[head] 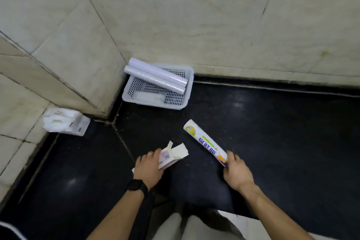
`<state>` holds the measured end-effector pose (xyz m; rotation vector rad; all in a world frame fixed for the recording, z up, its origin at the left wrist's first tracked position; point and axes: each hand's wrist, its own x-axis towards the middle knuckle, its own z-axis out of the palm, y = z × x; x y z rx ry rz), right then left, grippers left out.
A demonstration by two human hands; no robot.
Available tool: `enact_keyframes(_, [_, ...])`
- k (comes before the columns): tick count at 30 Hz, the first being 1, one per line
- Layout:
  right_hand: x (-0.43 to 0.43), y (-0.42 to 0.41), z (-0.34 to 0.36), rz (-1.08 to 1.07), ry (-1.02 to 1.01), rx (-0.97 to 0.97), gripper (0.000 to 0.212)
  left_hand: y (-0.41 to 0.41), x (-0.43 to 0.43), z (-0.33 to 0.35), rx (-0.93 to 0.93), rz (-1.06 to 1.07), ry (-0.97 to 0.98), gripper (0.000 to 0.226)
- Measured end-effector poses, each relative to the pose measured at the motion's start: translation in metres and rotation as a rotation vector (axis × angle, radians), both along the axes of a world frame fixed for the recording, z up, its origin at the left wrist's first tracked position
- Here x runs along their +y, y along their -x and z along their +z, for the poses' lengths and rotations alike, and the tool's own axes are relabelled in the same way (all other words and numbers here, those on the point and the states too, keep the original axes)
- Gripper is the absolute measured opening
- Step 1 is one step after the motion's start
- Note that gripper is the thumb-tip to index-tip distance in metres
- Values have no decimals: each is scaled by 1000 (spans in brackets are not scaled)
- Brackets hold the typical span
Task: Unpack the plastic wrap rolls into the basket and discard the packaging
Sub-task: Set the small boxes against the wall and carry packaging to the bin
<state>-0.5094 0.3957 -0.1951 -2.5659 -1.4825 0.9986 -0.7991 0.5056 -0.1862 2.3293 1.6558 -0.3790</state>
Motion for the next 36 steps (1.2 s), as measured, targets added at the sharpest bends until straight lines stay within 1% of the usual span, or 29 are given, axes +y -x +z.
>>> enact_keyframes(2, [-17,-8,7,-108,-35,66,60,-15,4,3,-39,-37,3,62])
enact_keyframes(5, [-52,-17,18,-253,-91,96,48,-40,9,7,-99,-108,-2,63])
enact_keyframes(8, [-90,-22,29,-394,-129,104,38,-71,11,14,-191,-156,-6,56])
enact_keyframes(11, [-128,-28,46,-577,-222,108,35,-115,8,26,-340,-250,11,52])
enact_keyframes(14, [-165,-42,67,-781,-331,85,36,-179,-4,45,-429,-410,-3,52])
enact_keyframes(16, [-192,-57,81,-877,-394,44,38,-227,-19,64,-499,-495,-9,51])
enact_keyframes(20, [-244,-100,110,-1059,-515,-10,41,-325,-61,116,-647,-693,-35,45])
enact_keyframes(23, [-288,-137,132,-1170,-616,-66,44,-391,-101,159,-726,-826,-71,48])
enact_keyframes(25, [-317,-162,144,-1221,-683,-101,46,-431,-130,179,-766,-881,-70,52])
enact_keyframes(28, [-363,-201,152,-1261,-760,-151,47,-480,-173,194,-807,-904,-54,55])
enact_keyframes(32, [-428,-247,150,-1318,-737,-165,45,-528,-239,196,-792,-918,11,56])
enact_keyframes(36, [-496,-277,146,-1388,-705,-167,43,-576,-312,192,-755,-955,106,62])
